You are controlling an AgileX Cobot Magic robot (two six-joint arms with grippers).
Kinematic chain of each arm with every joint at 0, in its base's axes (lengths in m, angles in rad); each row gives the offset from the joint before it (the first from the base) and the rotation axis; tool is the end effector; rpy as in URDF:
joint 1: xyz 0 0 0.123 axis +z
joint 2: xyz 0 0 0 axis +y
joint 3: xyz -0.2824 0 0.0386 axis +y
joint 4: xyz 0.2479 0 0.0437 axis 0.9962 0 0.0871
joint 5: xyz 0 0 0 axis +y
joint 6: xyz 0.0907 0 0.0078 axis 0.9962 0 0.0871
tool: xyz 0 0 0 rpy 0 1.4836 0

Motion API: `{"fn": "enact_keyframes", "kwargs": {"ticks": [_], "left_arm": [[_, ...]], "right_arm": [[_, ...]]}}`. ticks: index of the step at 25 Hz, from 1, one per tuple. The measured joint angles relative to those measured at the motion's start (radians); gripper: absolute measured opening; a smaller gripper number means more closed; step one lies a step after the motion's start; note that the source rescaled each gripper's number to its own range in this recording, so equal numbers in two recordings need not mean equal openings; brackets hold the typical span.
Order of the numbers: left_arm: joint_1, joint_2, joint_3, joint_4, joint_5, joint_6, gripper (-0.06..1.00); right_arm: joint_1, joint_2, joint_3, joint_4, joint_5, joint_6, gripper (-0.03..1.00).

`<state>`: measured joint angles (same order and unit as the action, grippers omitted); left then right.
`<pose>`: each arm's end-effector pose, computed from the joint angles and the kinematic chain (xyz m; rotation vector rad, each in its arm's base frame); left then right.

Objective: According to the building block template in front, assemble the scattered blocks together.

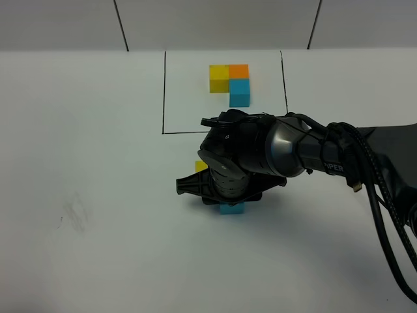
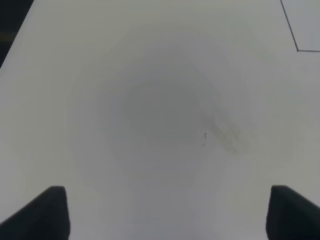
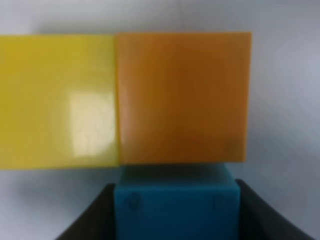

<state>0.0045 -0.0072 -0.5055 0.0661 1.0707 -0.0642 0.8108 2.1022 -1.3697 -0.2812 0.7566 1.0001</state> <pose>-0.0071 0.0052 0.2780 -0.0740 2.0387 0.0417 0.2927 0.2827 0.1258 0.0007 2.8733 0.0036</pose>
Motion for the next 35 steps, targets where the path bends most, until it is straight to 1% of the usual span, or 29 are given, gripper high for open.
{"fn": "enact_keyframes", "kwargs": {"ticks": [9, 20, 26, 31, 35], "left_arm": [[0.0, 0.0, 0.0, 0.0, 0.0, 0.001, 0.68], [0.0, 0.0, 0.0, 0.0, 0.0, 0.001, 0.68], [0.0, 0.0, 0.0, 0.0, 0.0, 0.001, 0.68], [0.0, 0.0, 0.0, 0.0, 0.0, 0.001, 0.68], [0.0, 0.0, 0.0, 0.0, 0.0, 0.001, 0.68]], "right_arm": [[0.0, 0.001, 0.0, -0.023, -0.019, 0.013, 0.2], [0.0, 0.001, 0.0, -0.038, -0.02, 0.038, 0.2], [0.0, 0.001, 0.0, -0.038, -0.02, 0.038, 0.2], [0.0, 0.001, 0.0, -0.012, -0.021, 0.038, 0.2], [0.0, 0.001, 0.0, -0.01, -0.021, 0.038, 0.2]]}}
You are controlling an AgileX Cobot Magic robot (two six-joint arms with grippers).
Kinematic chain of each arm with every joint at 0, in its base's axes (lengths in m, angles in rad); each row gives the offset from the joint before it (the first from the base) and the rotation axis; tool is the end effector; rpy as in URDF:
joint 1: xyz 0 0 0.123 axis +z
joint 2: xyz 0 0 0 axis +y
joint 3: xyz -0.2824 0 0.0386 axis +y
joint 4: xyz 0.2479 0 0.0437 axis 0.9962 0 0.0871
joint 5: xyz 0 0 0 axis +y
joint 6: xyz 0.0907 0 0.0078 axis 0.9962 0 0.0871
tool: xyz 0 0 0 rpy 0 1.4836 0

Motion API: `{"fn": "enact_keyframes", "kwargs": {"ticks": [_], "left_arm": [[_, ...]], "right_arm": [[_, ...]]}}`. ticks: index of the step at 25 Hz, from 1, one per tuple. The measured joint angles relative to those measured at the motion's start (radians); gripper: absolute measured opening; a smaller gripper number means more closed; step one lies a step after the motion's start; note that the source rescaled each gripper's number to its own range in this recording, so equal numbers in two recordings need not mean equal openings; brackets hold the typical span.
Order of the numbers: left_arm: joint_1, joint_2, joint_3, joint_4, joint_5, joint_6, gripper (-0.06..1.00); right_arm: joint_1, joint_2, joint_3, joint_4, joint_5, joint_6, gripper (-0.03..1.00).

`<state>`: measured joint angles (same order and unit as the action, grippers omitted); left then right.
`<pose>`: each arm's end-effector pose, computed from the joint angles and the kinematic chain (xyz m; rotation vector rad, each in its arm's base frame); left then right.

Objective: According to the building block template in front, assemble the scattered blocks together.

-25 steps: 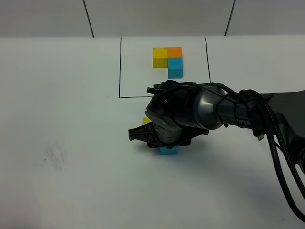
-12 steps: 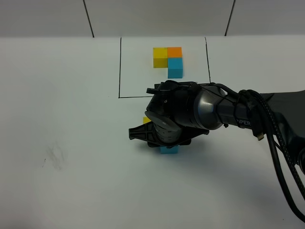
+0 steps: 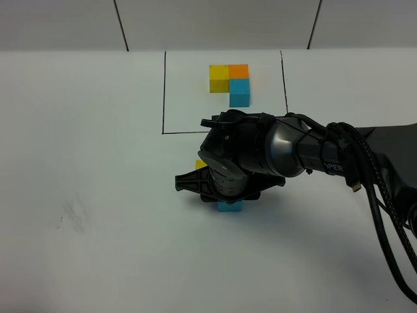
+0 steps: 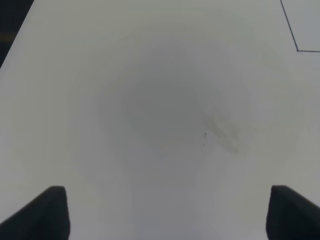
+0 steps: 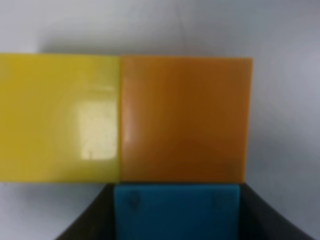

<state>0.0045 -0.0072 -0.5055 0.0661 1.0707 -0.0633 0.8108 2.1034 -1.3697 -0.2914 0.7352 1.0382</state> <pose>-0.0071 0.0052 0.2780 -0.0731 2.0388 0.0422 0.2942 0.2840 0.1258 0.0415 2.8567 0.0291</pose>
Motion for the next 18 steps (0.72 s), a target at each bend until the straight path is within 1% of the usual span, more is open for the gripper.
{"fn": "enact_keyframes", "kwargs": {"ticks": [1, 3, 5, 7, 9, 11, 12, 14, 16, 18], "left_arm": [[0.0, 0.0, 0.0, 0.0, 0.0, 0.0, 0.68], [0.0, 0.0, 0.0, 0.0, 0.0, 0.0, 0.68], [0.0, 0.0, 0.0, 0.0, 0.0, 0.0, 0.68], [0.0, 0.0, 0.0, 0.0, 0.0, 0.0, 0.68], [0.0, 0.0, 0.0, 0.0, 0.0, 0.0, 0.68], [0.0, 0.0, 0.0, 0.0, 0.0, 0.0, 0.68], [0.0, 0.0, 0.0, 0.0, 0.0, 0.0, 0.68], [0.0, 0.0, 0.0, 0.0, 0.0, 0.0, 0.68], [0.0, 0.0, 0.0, 0.0, 0.0, 0.0, 0.68], [0.0, 0.0, 0.0, 0.0, 0.0, 0.0, 0.68]], "right_arm": [[0.0, 0.0, 0.0, 0.0, 0.0, -0.003, 0.22], [0.0, 0.0, 0.0, 0.01, 0.0, -0.021, 0.31], [0.0, -0.008, 0.0, 0.027, 0.0, -0.051, 0.44], [0.0, -0.033, 0.0, 0.052, 0.003, -0.084, 0.59], [0.0, -0.066, 0.0, 0.078, 0.021, -0.127, 0.73], [0.0, -0.099, 0.0, 0.101, 0.038, -0.185, 0.86], [0.0, -0.113, 0.0, 0.107, 0.049, -0.231, 0.91], [0.0, -0.157, 0.0, 0.109, 0.079, -0.332, 0.97], [-0.004, -0.217, 0.0, 0.101, 0.114, -0.435, 0.99], [-0.021, -0.306, 0.0, 0.075, 0.134, -0.513, 0.99]]}}
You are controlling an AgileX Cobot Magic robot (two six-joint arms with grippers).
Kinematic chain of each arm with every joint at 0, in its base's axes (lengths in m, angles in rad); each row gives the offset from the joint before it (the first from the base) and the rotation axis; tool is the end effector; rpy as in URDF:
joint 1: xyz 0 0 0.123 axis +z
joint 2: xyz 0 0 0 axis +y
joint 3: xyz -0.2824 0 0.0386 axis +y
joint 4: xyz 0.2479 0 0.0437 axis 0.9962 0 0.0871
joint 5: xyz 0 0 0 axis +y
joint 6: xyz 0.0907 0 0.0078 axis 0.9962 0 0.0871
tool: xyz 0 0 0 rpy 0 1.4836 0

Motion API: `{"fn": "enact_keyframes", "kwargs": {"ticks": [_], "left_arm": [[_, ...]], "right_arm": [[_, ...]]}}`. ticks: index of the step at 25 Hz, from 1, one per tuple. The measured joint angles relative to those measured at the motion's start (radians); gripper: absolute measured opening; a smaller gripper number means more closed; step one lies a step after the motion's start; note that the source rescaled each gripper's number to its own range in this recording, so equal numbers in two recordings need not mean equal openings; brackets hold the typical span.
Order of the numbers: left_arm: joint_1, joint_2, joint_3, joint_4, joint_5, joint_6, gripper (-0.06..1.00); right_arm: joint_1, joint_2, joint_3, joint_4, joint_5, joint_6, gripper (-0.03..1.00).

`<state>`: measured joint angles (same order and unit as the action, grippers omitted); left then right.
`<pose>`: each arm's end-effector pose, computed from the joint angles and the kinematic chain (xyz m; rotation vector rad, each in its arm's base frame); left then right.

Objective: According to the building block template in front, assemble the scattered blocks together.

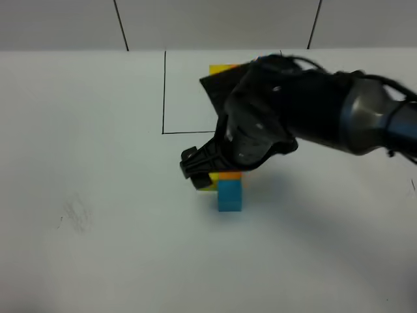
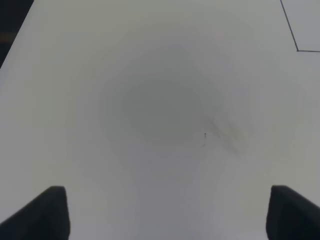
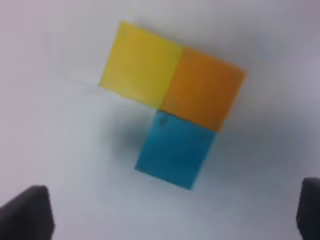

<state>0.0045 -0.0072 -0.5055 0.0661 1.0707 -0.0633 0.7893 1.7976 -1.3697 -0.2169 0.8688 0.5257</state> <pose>-0.0071 0.0052 0.2780 -0.0731 2.0388 0.0422 0.2765 0.2574 0.2427 -0.5090 2.6920 0.0975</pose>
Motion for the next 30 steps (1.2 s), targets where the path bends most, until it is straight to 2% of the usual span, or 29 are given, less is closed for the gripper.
{"fn": "enact_keyframes", "kwargs": {"ticks": [5, 9, 12, 16, 20, 25, 30], "left_arm": [[0.0, 0.0, 0.0, 0.0, 0.0, 0.0, 0.68], [0.0, 0.0, 0.0, 0.0, 0.0, 0.0, 0.68], [0.0, 0.0, 0.0, 0.0, 0.0, 0.0, 0.68], [0.0, 0.0, 0.0, 0.0, 0.0, 0.0, 0.68], [0.0, 0.0, 0.0, 0.0, 0.0, 0.0, 0.68], [0.0, 0.0, 0.0, 0.0, 0.0, 0.004, 0.68], [0.0, 0.0, 0.0, 0.0, -0.001, 0.004, 0.68]], "right_arm": [[-0.143, -0.253, 0.0, -0.207, 0.002, -0.107, 1.0], [-0.357, -0.46, 0.0, -0.351, -0.005, -0.168, 1.0], [-0.522, -0.595, 0.0, -0.411, 0.017, -0.294, 1.0], [-0.682, -0.753, 0.0, -0.41, 0.135, -0.503, 1.0], [-0.737, -0.915, 0.006, -0.375, 0.303, -0.551, 1.0], [-0.738, -1.162, 0.071, -0.321, 0.343, -0.579, 1.0], [-0.738, -1.405, 0.196, -0.187, 0.345, -0.634, 1.0]]}}
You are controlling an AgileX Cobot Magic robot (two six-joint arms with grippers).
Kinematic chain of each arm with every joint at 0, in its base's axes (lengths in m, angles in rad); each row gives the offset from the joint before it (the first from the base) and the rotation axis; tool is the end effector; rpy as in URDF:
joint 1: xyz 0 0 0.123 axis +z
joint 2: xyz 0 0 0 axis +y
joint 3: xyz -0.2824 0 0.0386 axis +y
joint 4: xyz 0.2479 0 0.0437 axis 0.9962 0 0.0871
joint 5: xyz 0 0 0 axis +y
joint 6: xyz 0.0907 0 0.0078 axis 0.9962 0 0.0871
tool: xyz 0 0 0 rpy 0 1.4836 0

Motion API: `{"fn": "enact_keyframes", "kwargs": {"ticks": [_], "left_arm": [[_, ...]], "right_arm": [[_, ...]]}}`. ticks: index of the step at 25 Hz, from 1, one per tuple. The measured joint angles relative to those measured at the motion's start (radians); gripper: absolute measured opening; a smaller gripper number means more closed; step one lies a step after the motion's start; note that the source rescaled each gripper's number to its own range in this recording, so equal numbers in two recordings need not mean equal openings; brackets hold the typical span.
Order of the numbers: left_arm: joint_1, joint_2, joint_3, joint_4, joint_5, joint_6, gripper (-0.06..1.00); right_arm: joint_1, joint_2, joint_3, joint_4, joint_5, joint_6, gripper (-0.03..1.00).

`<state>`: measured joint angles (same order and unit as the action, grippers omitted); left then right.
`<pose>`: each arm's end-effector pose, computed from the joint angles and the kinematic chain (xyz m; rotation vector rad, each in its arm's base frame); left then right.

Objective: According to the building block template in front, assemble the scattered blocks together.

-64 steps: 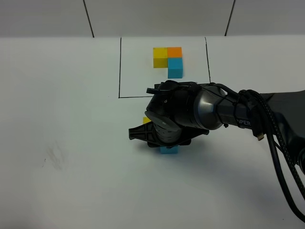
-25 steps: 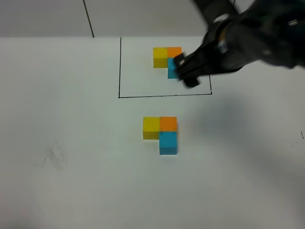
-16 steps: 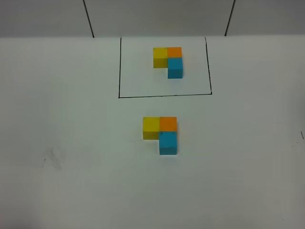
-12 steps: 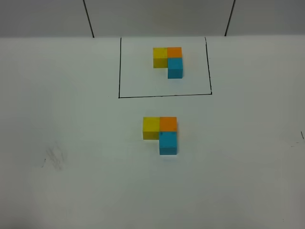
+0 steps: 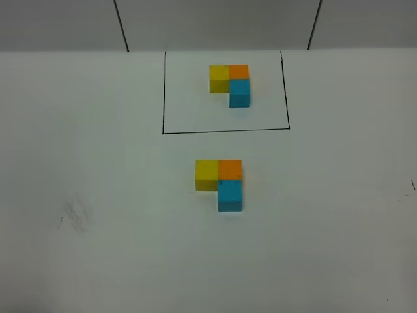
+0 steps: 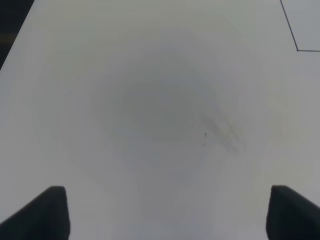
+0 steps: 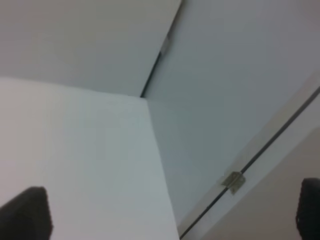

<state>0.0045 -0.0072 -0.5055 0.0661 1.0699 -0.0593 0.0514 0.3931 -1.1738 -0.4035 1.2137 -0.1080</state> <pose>-0.0071 0.0052 0.2781 -0.0690 2.0382 0.0447 -0.0186 -0.0345 0.4458 -0.0315 1.8949 -0.4949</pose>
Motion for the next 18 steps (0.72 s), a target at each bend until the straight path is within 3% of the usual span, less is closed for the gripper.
{"fn": "enact_keyframes", "kwargs": {"ticks": [7, 14, 18], "left_arm": [[0.0, 0.0, 0.0, 0.0, 0.0, 0.0, 0.68], [0.0, 0.0, 0.0, 0.0, 0.0, 0.003, 0.68], [0.0, 0.0, 0.0, 0.0, 0.0, 0.002, 0.68]], "right_arm": [[0.0, -0.336, 0.285, 0.216, -0.104, -0.089, 0.99], [-0.001, -0.397, 0.441, 0.245, -0.068, 0.069, 0.98], [-0.001, -0.398, 0.517, 0.237, -0.071, 0.101, 0.97]]}}
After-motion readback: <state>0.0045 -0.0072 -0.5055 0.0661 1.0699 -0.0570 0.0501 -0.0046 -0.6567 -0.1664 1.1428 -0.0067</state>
